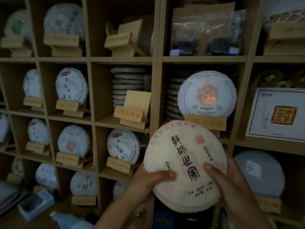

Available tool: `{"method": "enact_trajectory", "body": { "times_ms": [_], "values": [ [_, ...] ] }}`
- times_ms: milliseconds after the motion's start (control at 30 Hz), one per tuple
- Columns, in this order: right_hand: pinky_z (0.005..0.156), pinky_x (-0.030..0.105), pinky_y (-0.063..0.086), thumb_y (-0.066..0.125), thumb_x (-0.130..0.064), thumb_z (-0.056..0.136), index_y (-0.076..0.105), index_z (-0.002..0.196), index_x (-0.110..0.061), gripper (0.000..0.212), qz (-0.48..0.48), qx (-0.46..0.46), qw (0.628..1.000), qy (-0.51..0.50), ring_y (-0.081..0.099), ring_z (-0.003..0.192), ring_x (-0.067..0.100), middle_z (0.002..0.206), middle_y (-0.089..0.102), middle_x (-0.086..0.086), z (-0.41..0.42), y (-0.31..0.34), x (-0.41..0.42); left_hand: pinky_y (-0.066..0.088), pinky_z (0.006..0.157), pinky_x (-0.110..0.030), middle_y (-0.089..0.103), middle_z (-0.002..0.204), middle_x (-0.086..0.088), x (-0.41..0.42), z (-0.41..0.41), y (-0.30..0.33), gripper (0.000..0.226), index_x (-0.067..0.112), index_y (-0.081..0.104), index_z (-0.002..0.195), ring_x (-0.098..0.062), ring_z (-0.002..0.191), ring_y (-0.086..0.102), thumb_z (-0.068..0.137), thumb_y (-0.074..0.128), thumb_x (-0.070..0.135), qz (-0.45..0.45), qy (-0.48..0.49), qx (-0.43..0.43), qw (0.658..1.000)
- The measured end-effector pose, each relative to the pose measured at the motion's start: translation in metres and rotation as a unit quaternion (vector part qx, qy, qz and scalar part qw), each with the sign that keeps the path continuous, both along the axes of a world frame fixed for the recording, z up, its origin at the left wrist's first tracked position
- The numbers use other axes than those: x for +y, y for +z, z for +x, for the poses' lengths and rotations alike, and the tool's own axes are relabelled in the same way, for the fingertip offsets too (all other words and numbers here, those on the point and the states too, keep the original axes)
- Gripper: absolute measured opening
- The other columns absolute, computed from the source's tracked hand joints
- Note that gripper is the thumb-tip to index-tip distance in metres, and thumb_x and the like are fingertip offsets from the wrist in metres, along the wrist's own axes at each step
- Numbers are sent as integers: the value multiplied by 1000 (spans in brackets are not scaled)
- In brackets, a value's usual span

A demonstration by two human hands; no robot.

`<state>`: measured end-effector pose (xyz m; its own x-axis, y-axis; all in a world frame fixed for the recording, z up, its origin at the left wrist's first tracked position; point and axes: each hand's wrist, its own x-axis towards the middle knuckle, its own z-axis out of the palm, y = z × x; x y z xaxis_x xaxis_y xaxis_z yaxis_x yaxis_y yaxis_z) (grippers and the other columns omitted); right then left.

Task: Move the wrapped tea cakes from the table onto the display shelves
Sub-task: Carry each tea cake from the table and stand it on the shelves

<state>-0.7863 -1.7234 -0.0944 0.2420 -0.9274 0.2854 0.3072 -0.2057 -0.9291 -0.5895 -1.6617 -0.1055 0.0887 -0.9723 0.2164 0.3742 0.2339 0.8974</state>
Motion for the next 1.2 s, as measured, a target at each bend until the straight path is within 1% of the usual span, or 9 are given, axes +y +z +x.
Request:
{"method": "enact_trajectory", "body": {
  "times_ms": [100, 267, 400, 500, 567, 733, 967, 1100, 1200],
  "values": [
    [61, 35, 61, 76, -23, 59, 62, 122, -37, 65, 14, -22, 999, 39, 74, 93, 21, 107, 77, 0, -1, 4, 4, 57, 89, -47, 71, 118, -17, 0, 6, 5, 67, 19, 72, 115, -34, 109, 67, 51, 82, 5, -10, -35, -4, 999],
    [60, 36, 60, 74, -16, 64, 62, 123, -30, 62, 14, -54, 997, 55, 75, 92, 25, 107, 77, 6, 11, 4, 11, 56, 91, -49, 71, 118, -17, 2, 22, 11, 56, 27, 77, 105, -35, 109, 67, 53, 83, 7, -20, -53, -31, 998],
    [60, 34, 60, 70, -13, 69, 65, 118, -27, 52, -18, -93, 995, 31, 75, 92, 24, 107, 76, 8, 45, 6, 17, 57, 89, -47, 70, 122, -10, 10, 51, 26, 75, 28, 60, 128, -30, 112, 66, 59, 84, 15, -64, 4, -75, 995],
    [63, 38, 61, 69, -15, 72, 63, 124, -28, 55, -27, -122, 992, 10, 74, 96, 24, 112, 75, 6, 83, 4, 27, 61, 74, -36, 73, 112, 12, 19, 89, 35, 88, 50, 42, 134, -18, 101, 71, 62, 84, 23, -112, 69, -82, 988],
    [66, 45, 61, 70, -17, 72, 61, 128, -31, 58, -26, -131, 991, -2, 74, 97, 24, 114, 75, 4, 113, 6, 33, 61, 69, -31, 73, 109, 16, 25, 120, 39, 91, 57, 31, 137, -15, 97, 73, 69, 81, 24, -146, 84, -119, 979],
    [70, 47, 61, 73, -19, 68, 64, 120, -33, 55, -34, -144, 988, -32, 74, 99, 26, 112, 75, 4, 191, 15, 47, 60, 78, -32, 60, 125, 26, 27, 190, 47, 85, 57, 46, 130, -4, 110, 64, 61, 87, 28, -194, 72, -167, 964],
    [68, 43, 61, 76, -23, 66, 64, 120, -37, 58, -51, -139, 984, -100, 74, 97, 24, 112, 75, 4, 243, 15, 62, 60, 78, -33, 59, 127, 24, 5, 241, 44, 92, 55, 44, 133, -7, 113, 64, 57, 91, 37, -212, 17, -147, 966],
    [71, 48, 61, 76, -24, 66, 66, 115, -43, 53, -71, -140, 976, -150, 73, 99, 23, 112, 75, 1, 244, 19, 61, 58, 65, -19, 63, 107, 40, -18, 252, 55, 68, 60, 39, 132, 7, 97, 66, 70, 68, 58, -169, -13, -124, 978],
    [68, 45, 61, 74, -22, 67, 63, 121, -37, 57, -80, -158, 964, -198, 73, 99, 21, 113, 75, 0, 234, 24, 62, 57, 61, -23, 73, 105, 13, -52, 264, 63, 31, 40, 57, 121, -5, 85, 73, 90, 61, 42, -103, 44, -113, 987]
  ]
}}
